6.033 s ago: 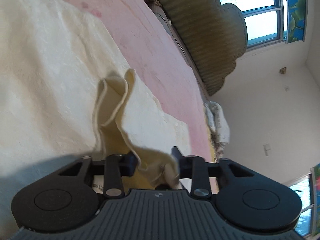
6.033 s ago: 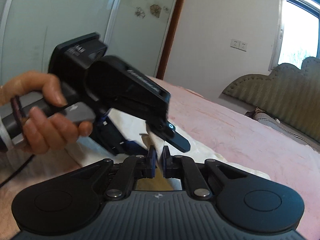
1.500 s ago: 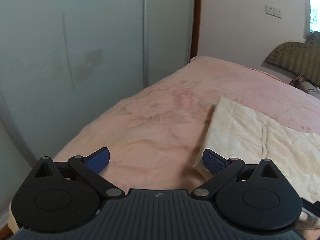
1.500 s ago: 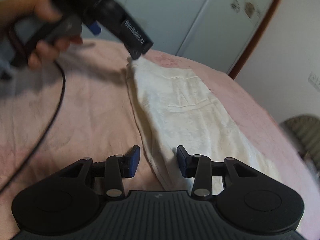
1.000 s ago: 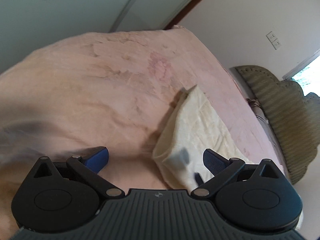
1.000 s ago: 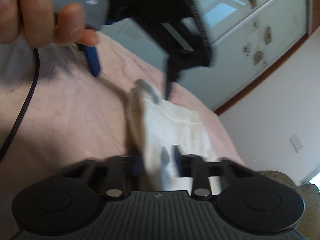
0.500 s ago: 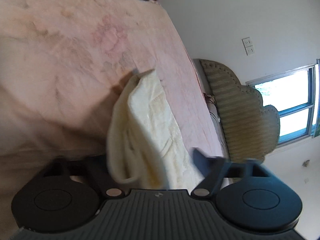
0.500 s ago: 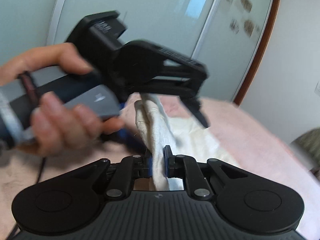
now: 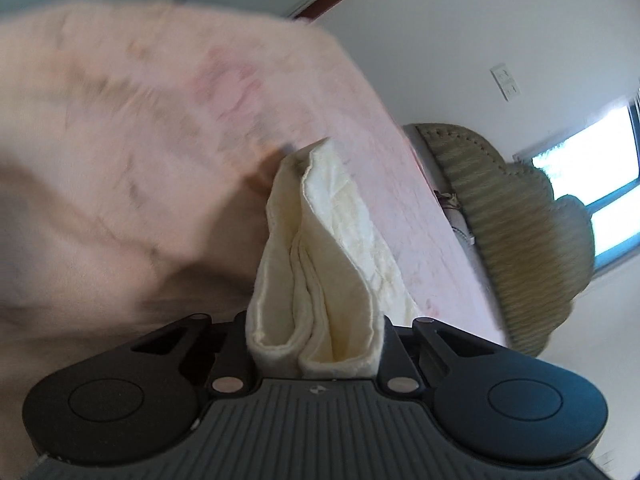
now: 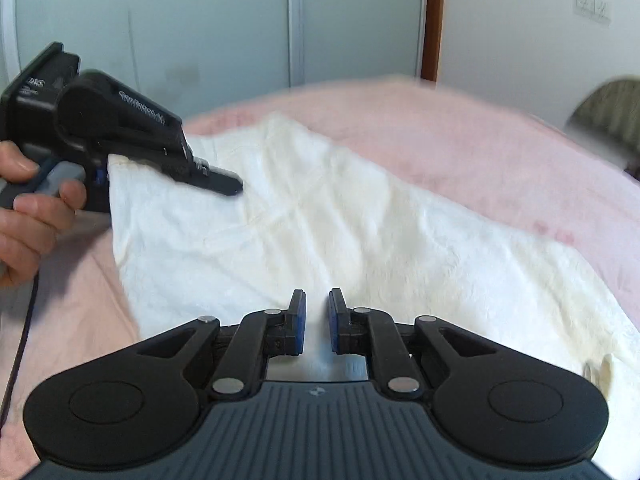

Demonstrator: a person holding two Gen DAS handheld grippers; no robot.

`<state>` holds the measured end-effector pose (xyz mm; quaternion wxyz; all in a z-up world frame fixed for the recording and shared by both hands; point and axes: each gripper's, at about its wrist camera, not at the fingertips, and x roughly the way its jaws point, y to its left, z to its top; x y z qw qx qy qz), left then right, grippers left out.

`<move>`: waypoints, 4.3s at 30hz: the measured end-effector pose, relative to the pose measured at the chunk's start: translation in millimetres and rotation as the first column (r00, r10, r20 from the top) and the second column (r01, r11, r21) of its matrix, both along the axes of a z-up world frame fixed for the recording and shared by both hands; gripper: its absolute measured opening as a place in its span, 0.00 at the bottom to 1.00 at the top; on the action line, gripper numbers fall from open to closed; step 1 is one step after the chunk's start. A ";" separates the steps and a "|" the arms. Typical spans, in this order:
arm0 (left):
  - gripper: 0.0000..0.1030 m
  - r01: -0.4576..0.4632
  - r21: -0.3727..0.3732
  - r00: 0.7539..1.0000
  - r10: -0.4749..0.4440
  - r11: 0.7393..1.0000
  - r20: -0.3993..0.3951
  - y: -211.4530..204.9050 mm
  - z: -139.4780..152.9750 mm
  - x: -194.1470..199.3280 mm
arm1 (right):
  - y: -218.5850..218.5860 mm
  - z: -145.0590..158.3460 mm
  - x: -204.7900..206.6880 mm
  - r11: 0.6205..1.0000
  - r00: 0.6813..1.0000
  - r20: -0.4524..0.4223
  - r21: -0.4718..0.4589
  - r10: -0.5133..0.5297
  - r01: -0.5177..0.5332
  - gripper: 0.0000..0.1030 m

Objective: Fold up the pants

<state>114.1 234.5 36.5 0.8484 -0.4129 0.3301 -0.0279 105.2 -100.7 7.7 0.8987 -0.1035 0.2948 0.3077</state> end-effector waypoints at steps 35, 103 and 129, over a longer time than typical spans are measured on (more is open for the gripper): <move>0.23 0.381 0.488 0.798 -0.546 0.785 0.255 -409.5 70.1 -28.2 | -231.9 49.6 -79.5 0.759 0.879 0.026 0.518 -0.476 0.396 0.13; 0.80 0.462 0.325 0.866 -0.498 0.825 0.032 -236.4 -15.5 8.5 | -211.5 25.6 -92.0 0.878 0.902 0.019 0.240 -0.431 0.415 0.56; 0.95 0.394 0.569 0.888 -0.460 0.722 -0.031 -262.9 -10.8 9.7 | -300.3 -12.6 -81.5 0.667 0.751 -0.183 0.361 -0.634 0.652 0.80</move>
